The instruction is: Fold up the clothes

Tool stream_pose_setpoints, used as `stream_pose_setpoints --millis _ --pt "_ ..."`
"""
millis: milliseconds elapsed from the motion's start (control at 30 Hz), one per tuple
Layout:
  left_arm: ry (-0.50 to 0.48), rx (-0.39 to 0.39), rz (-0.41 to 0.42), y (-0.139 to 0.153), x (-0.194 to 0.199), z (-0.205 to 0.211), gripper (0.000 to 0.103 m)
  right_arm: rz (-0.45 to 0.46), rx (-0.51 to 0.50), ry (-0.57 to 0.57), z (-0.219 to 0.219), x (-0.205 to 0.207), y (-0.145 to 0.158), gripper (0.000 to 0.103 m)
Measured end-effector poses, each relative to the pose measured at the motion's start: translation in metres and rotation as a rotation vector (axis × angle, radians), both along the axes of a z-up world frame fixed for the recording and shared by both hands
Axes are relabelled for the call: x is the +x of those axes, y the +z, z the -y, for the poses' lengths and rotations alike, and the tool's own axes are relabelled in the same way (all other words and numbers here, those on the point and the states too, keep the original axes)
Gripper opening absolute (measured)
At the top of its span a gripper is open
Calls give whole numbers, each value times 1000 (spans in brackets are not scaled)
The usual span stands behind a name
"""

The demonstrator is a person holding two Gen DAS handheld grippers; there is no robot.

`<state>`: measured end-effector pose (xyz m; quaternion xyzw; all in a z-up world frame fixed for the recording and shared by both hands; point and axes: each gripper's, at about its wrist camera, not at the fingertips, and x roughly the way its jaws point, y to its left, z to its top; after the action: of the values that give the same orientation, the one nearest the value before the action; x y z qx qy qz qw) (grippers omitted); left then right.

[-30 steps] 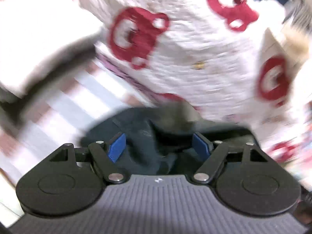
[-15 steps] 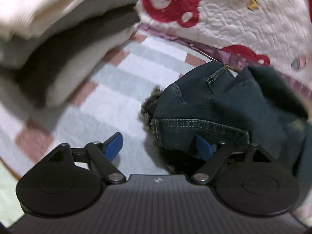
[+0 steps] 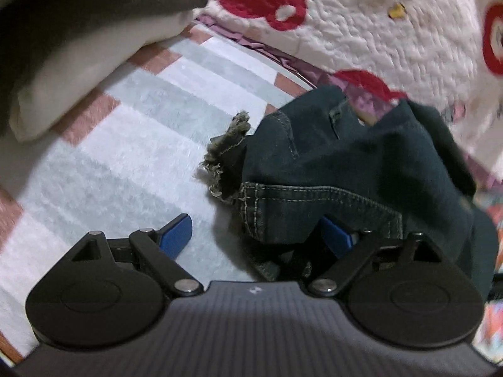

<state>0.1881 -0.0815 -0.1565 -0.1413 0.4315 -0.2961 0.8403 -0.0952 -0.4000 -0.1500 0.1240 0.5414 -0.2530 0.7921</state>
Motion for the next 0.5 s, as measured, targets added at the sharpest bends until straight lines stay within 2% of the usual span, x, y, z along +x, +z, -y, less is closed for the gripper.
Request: stream_pose_setpoints --millis 67,167,267,333,433,500 --pt "14 1 22 -4 -2 7 91 -49 -17 48 -6 4 9 71" --pt "-19 19 46 -5 -6 20 91 -98 -78 142 -21 0 32 71" --pt "-48 2 13 3 -8 22 89 -36 -168 106 -40 -32 64 72" --pt "-55 -42 -17 13 -12 18 90 62 -195 27 -52 -66 78 72" --pt "-21 -85 -18 20 -26 8 91 316 -96 -204 -63 -133 73 79" --pt "-27 -6 -24 20 -36 12 91 440 7 -331 -67 -168 56 81"
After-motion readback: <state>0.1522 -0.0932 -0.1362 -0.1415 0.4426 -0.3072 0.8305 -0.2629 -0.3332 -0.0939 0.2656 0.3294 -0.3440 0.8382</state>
